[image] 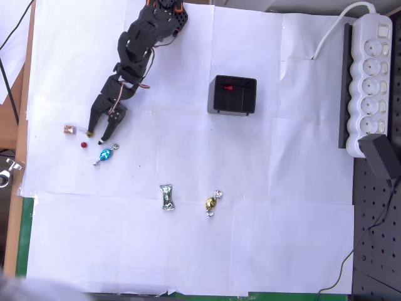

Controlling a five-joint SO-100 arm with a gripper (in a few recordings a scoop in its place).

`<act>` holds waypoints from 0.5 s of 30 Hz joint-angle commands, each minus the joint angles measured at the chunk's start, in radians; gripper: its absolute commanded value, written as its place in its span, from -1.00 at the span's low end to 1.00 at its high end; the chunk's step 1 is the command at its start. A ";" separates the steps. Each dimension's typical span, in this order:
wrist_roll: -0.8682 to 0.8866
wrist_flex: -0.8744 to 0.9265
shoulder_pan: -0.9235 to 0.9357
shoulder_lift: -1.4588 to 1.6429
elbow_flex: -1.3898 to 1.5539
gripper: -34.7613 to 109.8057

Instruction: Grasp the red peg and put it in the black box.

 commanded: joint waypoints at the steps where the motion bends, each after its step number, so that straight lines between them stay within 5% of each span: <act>1: -0.011 0.018 0.029 -0.043 0.032 -0.32; 15: -0.058 0.040 0.081 -0.003 0.072 -0.32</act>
